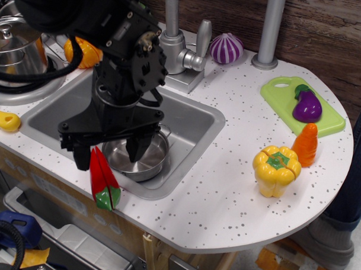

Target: Put pepper in pot or pan

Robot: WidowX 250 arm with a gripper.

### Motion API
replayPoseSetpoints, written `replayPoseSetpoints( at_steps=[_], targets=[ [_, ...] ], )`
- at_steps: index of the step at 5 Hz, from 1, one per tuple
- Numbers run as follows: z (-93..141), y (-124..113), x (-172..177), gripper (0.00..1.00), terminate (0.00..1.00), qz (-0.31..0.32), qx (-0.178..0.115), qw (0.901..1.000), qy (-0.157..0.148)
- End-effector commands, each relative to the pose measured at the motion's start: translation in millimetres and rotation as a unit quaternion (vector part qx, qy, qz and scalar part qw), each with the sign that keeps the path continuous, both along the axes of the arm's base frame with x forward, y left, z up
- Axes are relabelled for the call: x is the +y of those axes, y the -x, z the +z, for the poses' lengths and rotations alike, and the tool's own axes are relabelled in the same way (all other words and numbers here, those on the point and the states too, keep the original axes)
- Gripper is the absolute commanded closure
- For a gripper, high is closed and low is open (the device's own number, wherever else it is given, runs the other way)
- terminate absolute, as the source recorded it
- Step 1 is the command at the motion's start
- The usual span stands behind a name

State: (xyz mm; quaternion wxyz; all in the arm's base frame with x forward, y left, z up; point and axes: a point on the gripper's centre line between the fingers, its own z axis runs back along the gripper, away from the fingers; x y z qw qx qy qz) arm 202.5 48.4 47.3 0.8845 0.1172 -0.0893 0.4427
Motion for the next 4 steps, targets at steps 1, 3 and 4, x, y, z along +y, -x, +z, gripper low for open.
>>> replayPoseSetpoints(
  at_steps=[1,3,4],
  targets=[
    [-19,1,9,0.00,0.00,0.013,-0.017,0.9996,0.019],
    [-40,5,12,0.00,0.00,0.028,-0.025,0.9984,0.042],
    [-30,-2,13,1.00,0.00,0.020,-0.027,0.9987,0.037]
  ],
)
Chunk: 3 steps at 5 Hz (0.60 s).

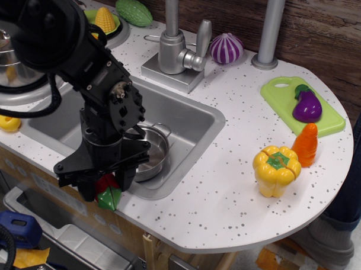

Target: Put pepper in pot or pan

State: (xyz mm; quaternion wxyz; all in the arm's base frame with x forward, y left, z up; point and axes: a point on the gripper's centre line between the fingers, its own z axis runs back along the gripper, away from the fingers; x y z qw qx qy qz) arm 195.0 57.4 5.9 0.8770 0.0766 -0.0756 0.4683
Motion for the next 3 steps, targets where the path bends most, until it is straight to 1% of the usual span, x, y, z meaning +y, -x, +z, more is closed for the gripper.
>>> replayPoseSetpoints(
  at_steps=[1,2,3],
  targets=[
    [35,-28,8,1.00,0.00,-0.025,-0.029,0.9985,-0.039],
    [41,-52,13,1.00,0.00,-0.048,-0.052,0.9960,-0.054],
    [25,-73,16,1.00,0.00,-0.065,-0.084,0.9930,-0.051]
  ],
)
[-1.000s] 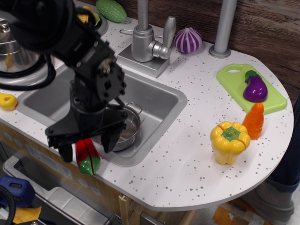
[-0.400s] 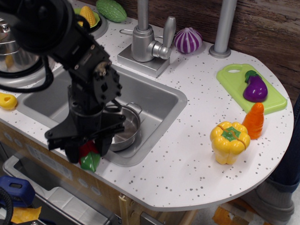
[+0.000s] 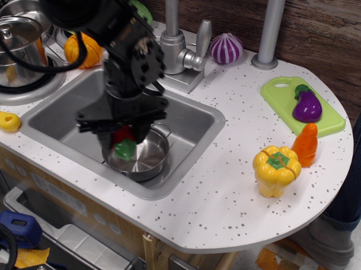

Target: Put pepper in pot or pan

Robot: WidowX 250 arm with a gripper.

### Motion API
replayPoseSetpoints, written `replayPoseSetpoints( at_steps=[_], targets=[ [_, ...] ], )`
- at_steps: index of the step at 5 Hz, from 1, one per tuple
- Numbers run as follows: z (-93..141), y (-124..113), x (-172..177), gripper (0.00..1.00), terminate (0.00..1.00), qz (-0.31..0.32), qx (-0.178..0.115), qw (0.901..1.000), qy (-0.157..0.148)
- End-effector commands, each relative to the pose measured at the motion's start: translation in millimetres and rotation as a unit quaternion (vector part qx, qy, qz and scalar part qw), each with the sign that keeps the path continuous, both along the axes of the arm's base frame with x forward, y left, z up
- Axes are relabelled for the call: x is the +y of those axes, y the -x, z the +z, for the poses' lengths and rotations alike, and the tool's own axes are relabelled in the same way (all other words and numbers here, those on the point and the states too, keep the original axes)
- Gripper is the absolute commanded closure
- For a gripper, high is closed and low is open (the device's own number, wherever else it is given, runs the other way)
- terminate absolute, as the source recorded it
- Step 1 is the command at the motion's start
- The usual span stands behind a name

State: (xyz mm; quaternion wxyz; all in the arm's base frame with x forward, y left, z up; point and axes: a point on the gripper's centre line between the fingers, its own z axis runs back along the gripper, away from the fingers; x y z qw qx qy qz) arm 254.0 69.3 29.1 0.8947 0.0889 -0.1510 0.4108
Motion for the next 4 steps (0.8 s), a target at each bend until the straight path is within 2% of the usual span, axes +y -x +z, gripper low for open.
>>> replayPoseSetpoints(
  at_steps=[1,2,3,4],
  targets=[
    [-18,-31,7,0.00,0.00,-0.024,-0.053,0.9983,0.006],
    [-27,-41,10,0.00,0.00,-0.046,-0.070,0.9965,0.000],
    [-30,-44,11,0.00,0.00,-0.054,-0.077,0.9955,0.016],
    [-30,-44,11,0.00,1.00,-0.054,-0.077,0.9955,0.016]
  ],
)
